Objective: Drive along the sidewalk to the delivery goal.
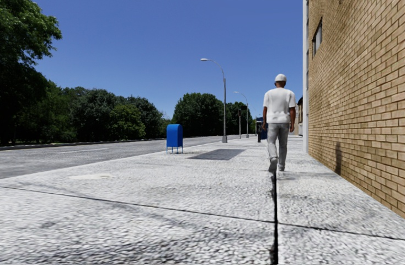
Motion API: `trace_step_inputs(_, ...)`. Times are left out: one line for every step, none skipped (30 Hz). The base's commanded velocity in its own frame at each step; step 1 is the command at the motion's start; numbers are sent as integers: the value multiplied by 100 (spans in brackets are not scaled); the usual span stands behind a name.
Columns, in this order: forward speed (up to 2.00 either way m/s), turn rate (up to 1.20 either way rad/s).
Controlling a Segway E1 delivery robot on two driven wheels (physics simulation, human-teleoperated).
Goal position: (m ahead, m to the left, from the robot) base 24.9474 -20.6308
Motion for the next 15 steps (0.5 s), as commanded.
trace_step_inputs(88,0)
trace_step_inputs(88,0)
trace_step_inputs(88,0)
trace_step_inputs(88,0)
trace_step_inputs(88,0)
trace_step_inputs(88,0)
trace_step_inputs(88,0)
trace_step_inputs(88,0)
trace_step_inputs(88,0)
trace_step_inputs(88,0)
trace_step_inputs(88,0)
trace_step_inputs(88,0)
trace_step_inputs(88,0)
trace_step_inputs(88,0)
trace_step_inputs(88,0)
